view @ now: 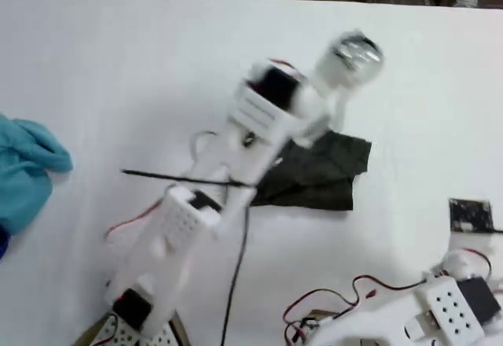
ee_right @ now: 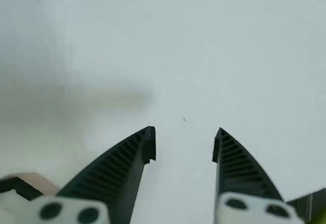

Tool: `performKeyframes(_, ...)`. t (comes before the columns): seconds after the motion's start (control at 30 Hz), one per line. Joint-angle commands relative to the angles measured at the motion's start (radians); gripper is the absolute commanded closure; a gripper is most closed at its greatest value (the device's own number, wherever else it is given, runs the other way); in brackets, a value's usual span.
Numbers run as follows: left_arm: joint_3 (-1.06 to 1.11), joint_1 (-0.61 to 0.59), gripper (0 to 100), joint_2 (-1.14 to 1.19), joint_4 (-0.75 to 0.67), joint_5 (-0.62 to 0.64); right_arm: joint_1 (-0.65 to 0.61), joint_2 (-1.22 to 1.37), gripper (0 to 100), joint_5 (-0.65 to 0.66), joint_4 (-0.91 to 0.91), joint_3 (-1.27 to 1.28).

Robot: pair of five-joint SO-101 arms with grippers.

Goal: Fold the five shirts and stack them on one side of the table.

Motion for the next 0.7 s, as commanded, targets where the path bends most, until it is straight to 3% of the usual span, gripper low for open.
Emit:
performKeyframes(0.0, 0.030, -0.175, 70, -0.098, 0.018, 0.002, -0.249, -0.002, 78.8, -0.121, 0.093, -0.164)
performKeyframes(0.17, 0.145, -0.316, 70, -0.175, 0.020, 0.000, -0.650, 0.285, 78.7, -0.334, 0.189, -0.488)
performKeyframes(0.27, 0.255, -0.364, 70, -0.265, 0.020, -0.002, -0.811, 0.572, 78.7, -0.354, 0.222, -0.694)
performKeyframes(0.5, 0.645, -0.454, 70, -0.586, 0.017, -0.003, -0.972, 1.156, 78.7, -0.361, 0.361, -1.223)
performKeyframes(0.67, 0.852, -0.580, 70, -0.750, -0.026, -0.005, -1.047, 1.388, 78.7, -0.354, 0.463, -1.514)
